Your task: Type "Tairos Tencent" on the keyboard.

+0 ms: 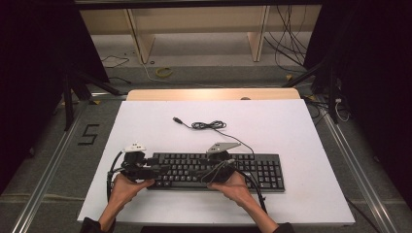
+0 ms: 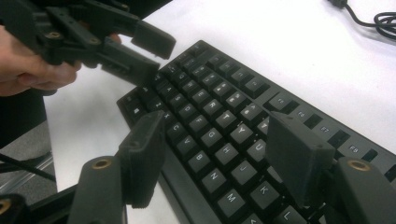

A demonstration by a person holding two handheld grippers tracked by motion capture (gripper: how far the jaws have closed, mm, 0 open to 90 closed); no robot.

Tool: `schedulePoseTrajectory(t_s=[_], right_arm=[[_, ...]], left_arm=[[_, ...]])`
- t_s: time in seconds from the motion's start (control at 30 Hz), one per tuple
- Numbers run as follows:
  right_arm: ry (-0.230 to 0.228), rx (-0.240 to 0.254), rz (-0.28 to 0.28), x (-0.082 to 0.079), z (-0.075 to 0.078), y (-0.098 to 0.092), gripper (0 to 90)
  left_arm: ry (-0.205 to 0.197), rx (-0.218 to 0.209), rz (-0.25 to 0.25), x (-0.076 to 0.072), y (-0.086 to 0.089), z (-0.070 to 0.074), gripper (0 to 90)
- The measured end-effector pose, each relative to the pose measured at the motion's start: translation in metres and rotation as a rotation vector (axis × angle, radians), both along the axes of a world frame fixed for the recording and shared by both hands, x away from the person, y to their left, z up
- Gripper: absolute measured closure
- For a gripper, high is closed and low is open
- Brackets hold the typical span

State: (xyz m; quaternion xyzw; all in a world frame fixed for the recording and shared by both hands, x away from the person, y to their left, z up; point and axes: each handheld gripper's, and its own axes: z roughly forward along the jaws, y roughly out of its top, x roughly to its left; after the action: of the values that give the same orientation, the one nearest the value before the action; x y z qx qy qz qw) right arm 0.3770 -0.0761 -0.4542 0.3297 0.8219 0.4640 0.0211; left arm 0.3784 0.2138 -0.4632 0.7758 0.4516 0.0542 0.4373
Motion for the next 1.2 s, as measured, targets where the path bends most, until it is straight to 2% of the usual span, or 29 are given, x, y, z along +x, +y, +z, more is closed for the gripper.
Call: schedulePoseTrajectory(t_s=[0.13, 0.37, 0.77, 0.9, 1.07, 1.2], right_arm=[[-0.003, 0.004, 0.001, -0.002, 0.000, -0.001, 38.4], [-0.008, 0.003, 0.003, -0.005, 0.001, -0.003, 37.2], [-0.012, -0.003, 0.010, -0.010, -0.001, -0.005, 35.3], [-0.016, -0.003, 0.010, -0.011, -0.001, -0.006, 35.3], [-0.024, -0.001, 0.008, -0.013, 0.000, -0.008, 34.7], [-0.024, -0.003, 0.008, -0.013, -0.001, -0.008, 33.9]], left_arm=[[0.004, 0.003, -0.006, 0.003, -0.003, 0.000, 38.2], [0.018, 0.021, -0.043, 0.009, -0.011, 0.001, 50.2], [0.034, 0.073, -0.090, 0.017, -0.024, -0.001, 75.3], [0.029, 0.093, -0.110, 0.019, -0.029, -0.002, 81.8], [0.030, 0.120, -0.122, 0.021, -0.034, -0.003, 87.2], [0.033, 0.121, -0.112, 0.023, -0.034, -0.004, 88.9]])
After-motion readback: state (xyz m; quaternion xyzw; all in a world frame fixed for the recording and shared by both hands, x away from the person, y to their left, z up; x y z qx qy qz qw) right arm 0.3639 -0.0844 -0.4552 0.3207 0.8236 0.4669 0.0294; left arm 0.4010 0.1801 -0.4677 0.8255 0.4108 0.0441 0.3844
